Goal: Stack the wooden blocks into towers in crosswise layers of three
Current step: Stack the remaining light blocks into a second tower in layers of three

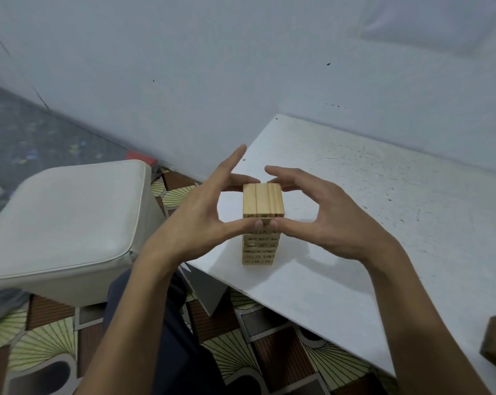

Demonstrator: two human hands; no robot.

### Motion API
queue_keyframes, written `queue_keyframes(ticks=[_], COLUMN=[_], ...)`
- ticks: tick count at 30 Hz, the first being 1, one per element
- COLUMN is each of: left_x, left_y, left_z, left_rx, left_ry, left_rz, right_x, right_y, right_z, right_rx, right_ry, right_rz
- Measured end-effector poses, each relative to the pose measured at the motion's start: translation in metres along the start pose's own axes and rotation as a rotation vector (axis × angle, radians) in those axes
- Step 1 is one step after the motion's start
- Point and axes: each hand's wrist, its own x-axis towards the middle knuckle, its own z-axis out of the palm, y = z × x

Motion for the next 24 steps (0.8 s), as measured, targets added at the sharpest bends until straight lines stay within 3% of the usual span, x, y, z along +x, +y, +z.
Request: queue_keyframes(ticks=[6,10,13,18,24], left_x=[-0.003,-0.009,-0.013,-0.012,-0.014], left_y=[-0.002,0.002,0.01,0.017,0.022], left_z=[0.004,0.036,0.066,0.083,0.089], left_rx=[-0.099,-0.474,-0.613,-0.677,-0.563], left_ry=[-0.001,0.27,0.383,0.467,0.46], left_rz=[0.014,-0.095,-0.174,-0.211,-0.197], right_x=[-0.004,-0.013,-0.017,-0.013,-0.013], right_y=[0.005,-0.002,-0.005,-0.012,-0.017], right_z=[0.01,0.043,0.069,0.085,0.089], right_rx=[0.103,0.52,0.635,0.689,0.682], right_ry=[0.077,0.347,0.419,0.448,0.442], right_rz=[0.03,0.097,0.121,0.115,0.076])
